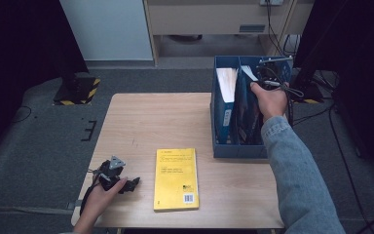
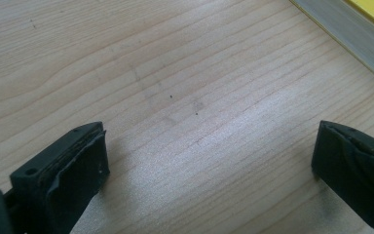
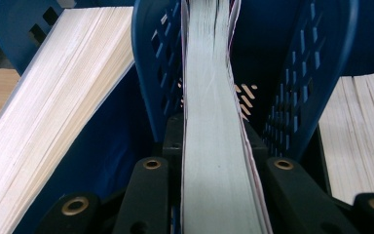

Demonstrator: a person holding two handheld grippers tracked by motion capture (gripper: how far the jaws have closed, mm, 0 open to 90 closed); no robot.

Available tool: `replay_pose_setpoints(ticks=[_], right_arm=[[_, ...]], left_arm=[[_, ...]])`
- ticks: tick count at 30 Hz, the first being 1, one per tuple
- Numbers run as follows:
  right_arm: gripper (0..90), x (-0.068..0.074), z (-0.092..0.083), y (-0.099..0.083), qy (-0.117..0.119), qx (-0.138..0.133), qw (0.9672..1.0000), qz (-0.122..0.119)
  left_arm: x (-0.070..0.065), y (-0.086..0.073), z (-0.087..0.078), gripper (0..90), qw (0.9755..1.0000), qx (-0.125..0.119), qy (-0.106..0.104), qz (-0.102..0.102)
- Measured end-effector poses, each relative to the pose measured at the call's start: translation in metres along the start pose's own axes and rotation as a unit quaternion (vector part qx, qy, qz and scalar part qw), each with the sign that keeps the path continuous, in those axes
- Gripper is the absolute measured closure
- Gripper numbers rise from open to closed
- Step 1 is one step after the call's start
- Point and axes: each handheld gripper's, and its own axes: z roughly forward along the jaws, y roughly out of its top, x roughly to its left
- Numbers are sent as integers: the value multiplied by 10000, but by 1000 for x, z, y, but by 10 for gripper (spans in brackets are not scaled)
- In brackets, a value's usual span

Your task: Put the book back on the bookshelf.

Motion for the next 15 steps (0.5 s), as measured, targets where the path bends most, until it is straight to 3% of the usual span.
replay_pose_setpoints(ticks=[15], right_arm=[[723,-2,1,-4,26,-10,10000,22]], left_arm=[[0,0,0,0,10000,6,-6,9]])
